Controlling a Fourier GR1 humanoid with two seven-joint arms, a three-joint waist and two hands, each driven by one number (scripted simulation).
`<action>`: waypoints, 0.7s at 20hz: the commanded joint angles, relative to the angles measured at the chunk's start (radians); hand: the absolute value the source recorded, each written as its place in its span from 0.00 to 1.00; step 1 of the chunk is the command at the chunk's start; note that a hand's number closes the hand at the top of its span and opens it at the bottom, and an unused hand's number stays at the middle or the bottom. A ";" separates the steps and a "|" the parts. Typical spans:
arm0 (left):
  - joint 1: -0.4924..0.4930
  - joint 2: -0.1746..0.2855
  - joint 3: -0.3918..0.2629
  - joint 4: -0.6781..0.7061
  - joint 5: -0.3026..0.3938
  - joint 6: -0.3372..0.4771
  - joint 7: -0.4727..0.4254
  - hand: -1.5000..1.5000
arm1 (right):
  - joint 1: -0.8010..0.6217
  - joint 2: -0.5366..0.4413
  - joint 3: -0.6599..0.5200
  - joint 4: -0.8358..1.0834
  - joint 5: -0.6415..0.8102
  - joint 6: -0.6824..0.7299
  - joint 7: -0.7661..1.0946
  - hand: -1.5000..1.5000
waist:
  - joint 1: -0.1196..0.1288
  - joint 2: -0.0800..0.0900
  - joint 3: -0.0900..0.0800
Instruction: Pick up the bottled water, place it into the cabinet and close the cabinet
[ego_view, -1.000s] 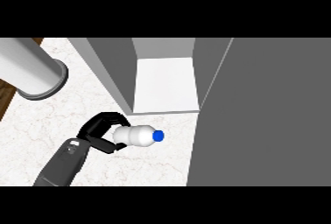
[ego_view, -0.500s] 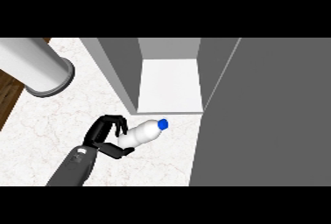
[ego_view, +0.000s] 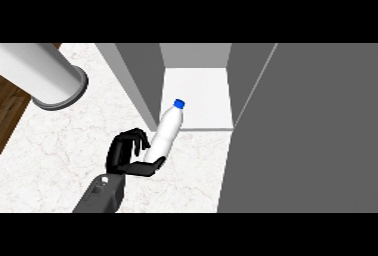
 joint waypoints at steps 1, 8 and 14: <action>0.025 -0.019 -0.076 -0.188 0.111 0.032 0.140 1.00 | -0.008 0.001 0.036 -0.112 0.082 -0.027 0.091 0.00 | 0.007 -0.004 0.000; 0.019 -0.020 -0.253 -0.382 0.255 0.168 0.309 1.00 | 0.043 -0.048 0.000 -0.176 0.012 0.001 0.076 0.00 | -0.006 0.003 0.000; 0.001 -0.020 -0.433 -0.526 0.333 0.380 0.423 1.00 | 0.089 -0.035 0.013 -0.097 0.017 -0.007 -0.040 0.00 | -0.009 0.004 0.000</action>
